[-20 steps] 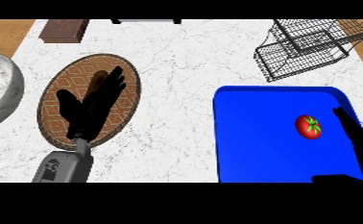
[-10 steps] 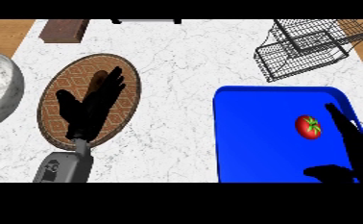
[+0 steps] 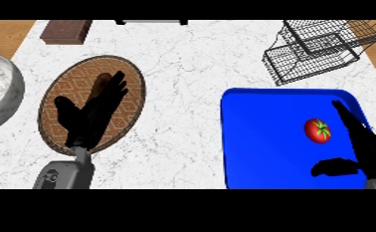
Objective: Pick the tomato from the tray and place it in the tiered basket
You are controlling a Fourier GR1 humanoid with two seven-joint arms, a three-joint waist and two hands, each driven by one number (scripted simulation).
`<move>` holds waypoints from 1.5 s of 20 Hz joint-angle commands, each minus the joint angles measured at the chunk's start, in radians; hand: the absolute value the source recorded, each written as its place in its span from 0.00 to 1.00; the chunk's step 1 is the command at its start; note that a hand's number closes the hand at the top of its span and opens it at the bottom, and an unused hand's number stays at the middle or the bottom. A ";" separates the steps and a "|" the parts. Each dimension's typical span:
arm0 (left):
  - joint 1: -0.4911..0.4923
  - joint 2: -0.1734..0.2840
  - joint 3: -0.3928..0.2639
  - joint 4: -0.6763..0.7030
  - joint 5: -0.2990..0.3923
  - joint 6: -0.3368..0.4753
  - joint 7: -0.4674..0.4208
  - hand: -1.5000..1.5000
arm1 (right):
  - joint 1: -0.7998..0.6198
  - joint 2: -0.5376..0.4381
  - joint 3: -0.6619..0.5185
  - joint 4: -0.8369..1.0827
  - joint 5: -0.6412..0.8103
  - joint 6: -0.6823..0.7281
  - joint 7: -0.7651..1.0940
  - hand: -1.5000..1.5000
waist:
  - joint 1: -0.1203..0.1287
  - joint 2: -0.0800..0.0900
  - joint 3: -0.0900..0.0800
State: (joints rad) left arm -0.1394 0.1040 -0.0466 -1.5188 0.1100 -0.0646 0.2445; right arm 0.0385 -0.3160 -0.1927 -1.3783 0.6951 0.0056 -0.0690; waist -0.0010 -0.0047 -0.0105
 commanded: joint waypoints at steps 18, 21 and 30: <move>-0.006 -0.007 0.011 0.033 -0.015 -0.035 -0.014 0.50 | -0.107 0.026 0.021 0.219 0.052 -0.090 -0.218 1.00 | 0.002 0.006 0.011; -0.038 -0.013 0.026 0.028 -0.018 -0.006 0.013 0.50 | -0.094 0.077 0.020 0.155 0.016 -0.093 -0.214 1.00 | -0.003 0.004 0.011; -0.025 -0.025 -0.009 0.016 -0.023 -0.031 -0.005 0.50 | -0.195 -0.511 -0.166 0.555 0.033 0.183 -0.460 1.00 | 0.027 0.013 0.014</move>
State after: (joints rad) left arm -0.1685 0.0775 -0.0439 -1.4853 0.0836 -0.0811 0.2338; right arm -0.1021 -0.6437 -0.2893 -0.9825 0.7437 0.1056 -0.4268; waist 0.0132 0.0052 -0.0022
